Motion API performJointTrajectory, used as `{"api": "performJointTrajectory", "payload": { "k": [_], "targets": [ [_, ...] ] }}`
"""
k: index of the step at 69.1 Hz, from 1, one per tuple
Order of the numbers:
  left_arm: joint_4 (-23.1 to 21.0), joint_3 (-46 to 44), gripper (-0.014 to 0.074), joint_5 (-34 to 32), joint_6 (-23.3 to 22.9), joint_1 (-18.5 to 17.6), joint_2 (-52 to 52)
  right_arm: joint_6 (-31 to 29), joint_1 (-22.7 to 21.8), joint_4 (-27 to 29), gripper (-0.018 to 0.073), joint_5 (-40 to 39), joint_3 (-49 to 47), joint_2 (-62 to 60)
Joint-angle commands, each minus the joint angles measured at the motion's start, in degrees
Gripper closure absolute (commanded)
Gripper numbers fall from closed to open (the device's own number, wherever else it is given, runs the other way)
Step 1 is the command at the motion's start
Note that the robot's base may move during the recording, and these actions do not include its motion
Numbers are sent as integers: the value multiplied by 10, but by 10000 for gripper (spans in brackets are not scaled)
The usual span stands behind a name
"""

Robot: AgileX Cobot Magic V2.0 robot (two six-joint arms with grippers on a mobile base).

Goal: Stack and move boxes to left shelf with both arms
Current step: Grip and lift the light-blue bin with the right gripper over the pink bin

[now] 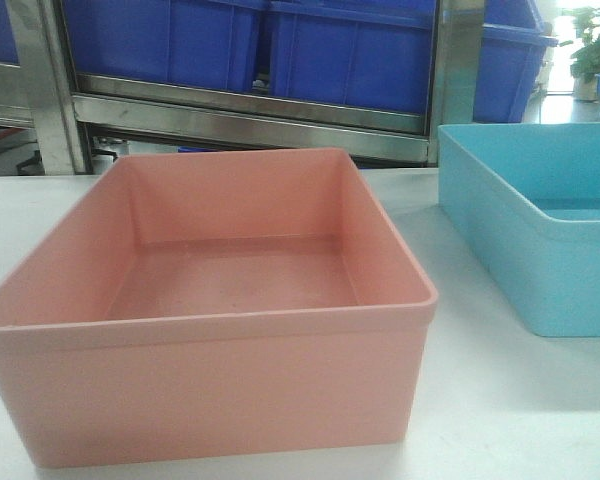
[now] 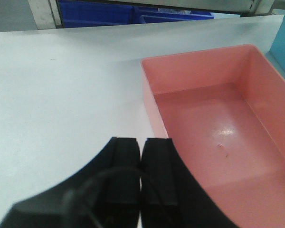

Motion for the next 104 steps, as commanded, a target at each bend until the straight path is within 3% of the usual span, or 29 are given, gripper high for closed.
{"api": "performJointTrajectory", "payload": {
  "k": [1,17,21,46,58,72,88,104],
  "targets": [
    [7,-16,603,-42,1,-4,0,-11,-3,6,-64,-34,-19,-10],
    [4,-16,603,-41,1,-4,0,-11,-3,6,-62,-45,-19,26],
    [4,-16,603,-41,1,-4,0,-11,-3,6,-24,-48,-19,27],
    [3,-16,603,-24,1,-4,0,-11,-3,6,522,-47,-19,28],
    [-7,-16,603,-21,1,-4,0,-11,-3,8,503,-67,-19,28],
    [-12,-16,603,-21,1,-4,0,-4,-3,45,503,-11,-37,26],
    [-12,-16,603,-21,1,-4,0,49,1,69,503,74,-120,-6],
    [-12,-16,603,-21,1,-4,0,93,32,106,503,78,-132,-107]
  ]
}}
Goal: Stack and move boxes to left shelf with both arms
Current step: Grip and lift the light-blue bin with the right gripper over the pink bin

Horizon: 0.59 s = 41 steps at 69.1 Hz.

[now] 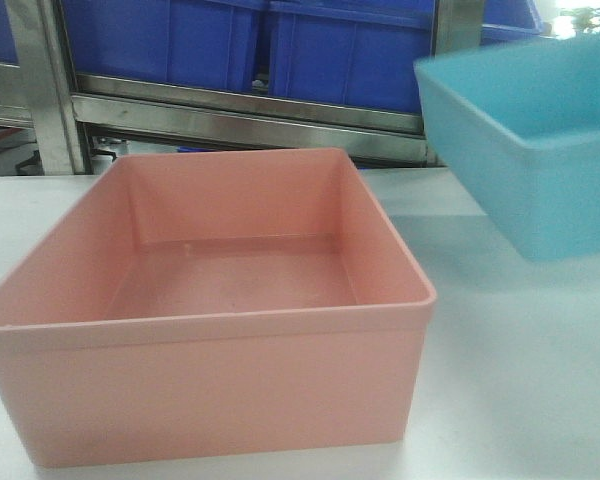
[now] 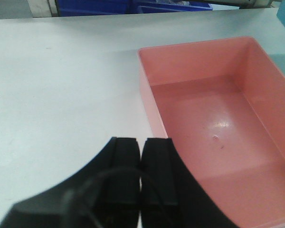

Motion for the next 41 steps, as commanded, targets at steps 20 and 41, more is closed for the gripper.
{"api": "performJointTrajectory", "payload": {
  "k": [20,41],
  "targets": [
    [1,-16,603,-38,0,-4,0,55,98,172,503,17,-24,-158],
    [1,-16,603,-39,0,-4,0,150,233,179,503,28,-24,-166]
  ]
}}
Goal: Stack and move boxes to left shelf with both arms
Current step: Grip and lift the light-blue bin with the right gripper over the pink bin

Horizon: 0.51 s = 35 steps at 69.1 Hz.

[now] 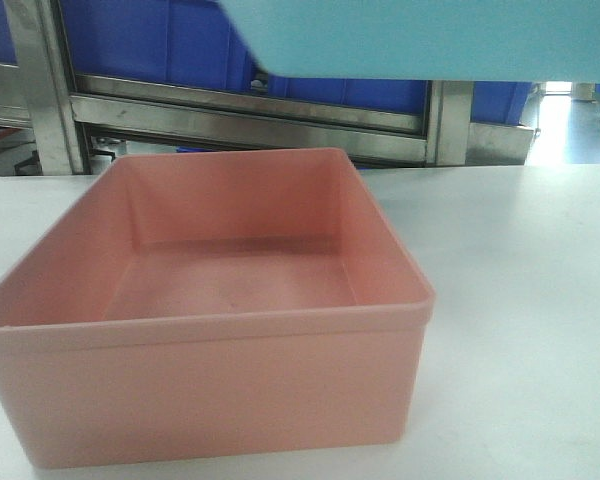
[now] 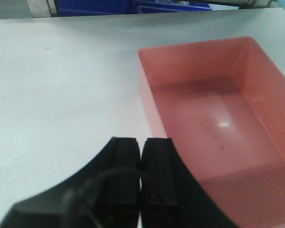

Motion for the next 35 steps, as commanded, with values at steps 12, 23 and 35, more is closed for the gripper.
{"api": "performJointTrajectory", "payload": {
  "k": [12,23,35],
  "targets": [
    [1,-16,603,-40,0,-4,0,168,100,-59,503,-42,-21,-35],
    [1,-16,603,-40,0,-4,0,269,167,-174,503,-32,-20,-30],
    [1,-16,603,-40,0,-4,0,311,206,-176,503,-30,-20,-9]
  ]
}}
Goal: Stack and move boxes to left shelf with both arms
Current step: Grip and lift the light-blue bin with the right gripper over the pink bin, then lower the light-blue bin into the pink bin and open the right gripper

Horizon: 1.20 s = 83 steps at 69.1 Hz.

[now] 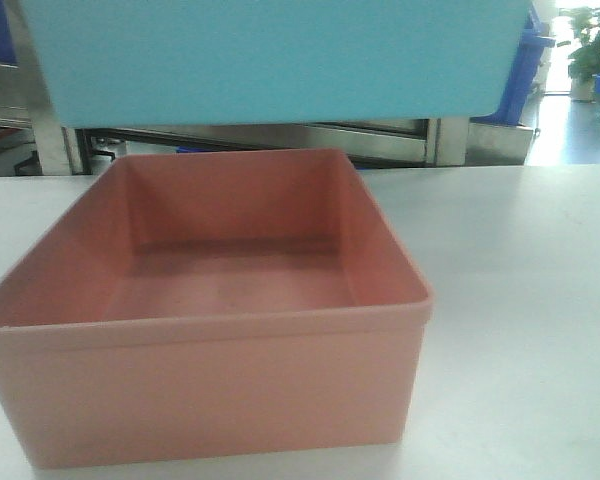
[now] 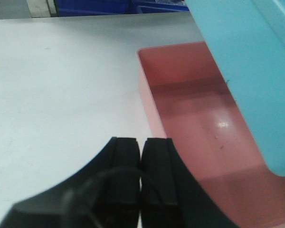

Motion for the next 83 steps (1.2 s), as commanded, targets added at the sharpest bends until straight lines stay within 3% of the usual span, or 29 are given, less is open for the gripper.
{"api": "performJointTrajectory", "payload": {
  "k": [1,21,56,83],
  "targets": [
    [1,-16,603,-40,0,-4,0,33,19,14,503,-29,-21,-18],
    [1,-16,603,-40,0,-4,0,40,67,0,503,-30,-21,17],
    [1,-16,603,-40,0,-4,0,56,69,-20,503,-22,15,21],
    [1,-16,603,-39,0,-4,0,61,71,-8,503,-77,78,21]
  ]
}}
